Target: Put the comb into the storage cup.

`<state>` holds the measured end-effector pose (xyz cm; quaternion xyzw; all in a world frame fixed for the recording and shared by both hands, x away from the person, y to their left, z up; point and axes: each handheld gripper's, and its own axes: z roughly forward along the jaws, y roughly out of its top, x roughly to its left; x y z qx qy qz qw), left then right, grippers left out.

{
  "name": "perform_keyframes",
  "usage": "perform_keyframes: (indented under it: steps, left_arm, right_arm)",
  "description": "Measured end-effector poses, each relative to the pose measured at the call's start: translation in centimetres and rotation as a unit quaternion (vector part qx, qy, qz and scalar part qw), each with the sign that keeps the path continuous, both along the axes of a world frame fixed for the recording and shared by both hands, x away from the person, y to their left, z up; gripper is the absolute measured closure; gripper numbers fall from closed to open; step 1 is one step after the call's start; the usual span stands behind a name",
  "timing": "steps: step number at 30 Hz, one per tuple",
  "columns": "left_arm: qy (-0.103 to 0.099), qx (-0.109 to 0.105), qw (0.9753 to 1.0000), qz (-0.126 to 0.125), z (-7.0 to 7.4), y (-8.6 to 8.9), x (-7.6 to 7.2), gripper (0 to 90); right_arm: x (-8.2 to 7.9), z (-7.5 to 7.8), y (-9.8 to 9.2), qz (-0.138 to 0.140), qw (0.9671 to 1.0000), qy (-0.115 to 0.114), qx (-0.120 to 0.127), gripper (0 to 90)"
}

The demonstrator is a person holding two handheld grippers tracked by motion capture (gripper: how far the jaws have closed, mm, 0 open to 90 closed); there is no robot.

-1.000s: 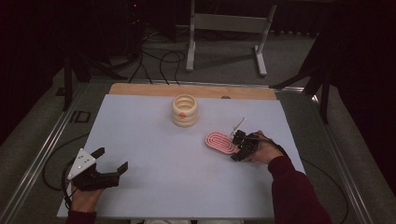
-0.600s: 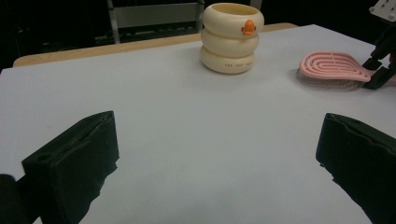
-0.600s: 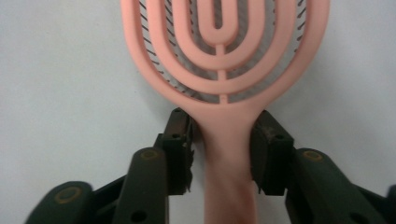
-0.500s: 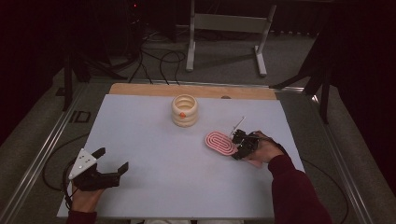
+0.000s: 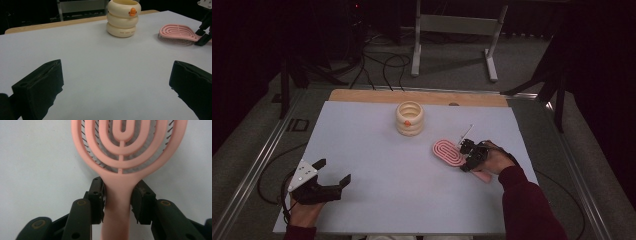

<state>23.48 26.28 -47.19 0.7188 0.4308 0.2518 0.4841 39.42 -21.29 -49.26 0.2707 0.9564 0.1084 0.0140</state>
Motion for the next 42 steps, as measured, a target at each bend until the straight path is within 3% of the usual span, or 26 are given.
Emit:
perform_keyframes:
  steps: [3,7,11,21,26,31,42]
  left_arm:
    - [-0.001,-0.001,1.0000,0.002,0.0,0.1,0.0,0.0]
    - [0.000,-0.001,1.0000,0.004,0.0,0.2,0.0,0.0]
    - [-0.001,-0.001,1.0000,0.004,0.1,0.2,-0.1,0.0]
    - [0.001,-0.001,1.0000,0.005,0.0,0.1,0.0,0.0]
    - [0.005,0.004,1.0000,0.006,-0.1,0.0,0.1,0.0]
    - [0.006,0.004,1.0000,0.006,-0.1,0.0,0.1,0.0]
    - [0.008,0.004,0.9999,0.007,-0.1,-0.1,0.1,0.0]
  right_arm:
    - [0.1,0.0,-0.1,-0.009,1.0000,0.003,0.003,67.1]
    - [-0.1,0.0,0.2,0.002,0.9999,-0.007,-0.011,67.6]
    - [-0.4,0.0,0.1,-0.011,0.9998,-0.012,-0.009,68.3]
    - [-1.0,0.0,-0.5,-0.046,0.9984,-0.023,0.021,70.3]
    - [-1.3,-0.1,-1.1,-0.062,0.9967,-0.021,0.047,70.5]
    - [-1.6,-0.1,-1.3,-0.066,0.9958,-0.030,0.055,70.7]
    - [-2.3,1.1,-1.1,-0.073,0.9910,-0.052,0.099,70.9]
